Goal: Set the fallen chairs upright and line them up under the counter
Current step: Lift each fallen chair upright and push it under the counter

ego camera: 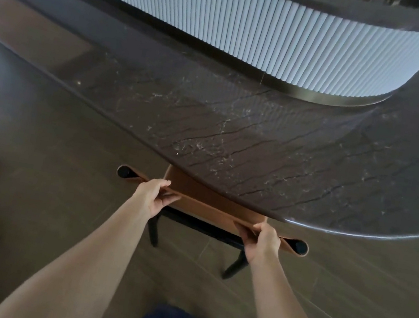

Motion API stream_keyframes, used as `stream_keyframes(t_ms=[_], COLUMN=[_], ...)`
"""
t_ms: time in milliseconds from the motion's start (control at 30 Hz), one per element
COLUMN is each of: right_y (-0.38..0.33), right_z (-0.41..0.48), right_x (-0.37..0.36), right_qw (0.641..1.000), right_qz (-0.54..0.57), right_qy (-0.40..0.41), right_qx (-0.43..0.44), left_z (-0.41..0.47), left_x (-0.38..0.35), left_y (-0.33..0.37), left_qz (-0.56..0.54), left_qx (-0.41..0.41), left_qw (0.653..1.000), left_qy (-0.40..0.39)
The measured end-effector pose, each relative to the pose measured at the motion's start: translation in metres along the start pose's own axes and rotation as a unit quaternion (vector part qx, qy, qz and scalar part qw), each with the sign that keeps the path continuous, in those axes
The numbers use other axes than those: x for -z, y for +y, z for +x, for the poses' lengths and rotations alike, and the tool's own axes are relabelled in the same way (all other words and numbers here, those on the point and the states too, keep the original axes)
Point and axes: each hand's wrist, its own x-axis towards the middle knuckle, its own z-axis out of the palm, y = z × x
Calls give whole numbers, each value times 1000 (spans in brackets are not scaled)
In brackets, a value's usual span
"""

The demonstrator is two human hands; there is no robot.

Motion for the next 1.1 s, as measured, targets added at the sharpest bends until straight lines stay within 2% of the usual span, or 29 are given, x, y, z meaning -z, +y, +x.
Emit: stream_keyframes(t_ms=[167,233,367,567,633,833,1000,1100], right_y=[-4,-10,-25,-32,-31,-7,35,70], right_z=[-6,-16,-40,-81,-95,-144,-206,-247], right_x=[12,18,23,31,36,53,58,77], right_qw=[994,987,969,926,899,779,717,685], right_qz=[-83,-130,-153,-259,-300,-417,-436,-443], right_qy=[-38,-58,-139,-252,-312,-467,-542,-578], right_qx=[-66,-79,-138,-112,-71,19,43,30], left_z=[-38,-56,-93,-161,-178,-237,-290,-329], left_x=[-3,-2,2,20,39,112,170,211], left_y=[-22,-32,-51,-72,-79,-95,-128,-160], left_qz=[-103,-121,-129,-160,-165,-170,-167,-181], left_qx=[-25,-39,-94,-185,-212,-314,-357,-368], left_qw=[994,991,984,965,959,933,918,909], left_qy=[-27,-52,-74,-93,-87,-32,39,80])
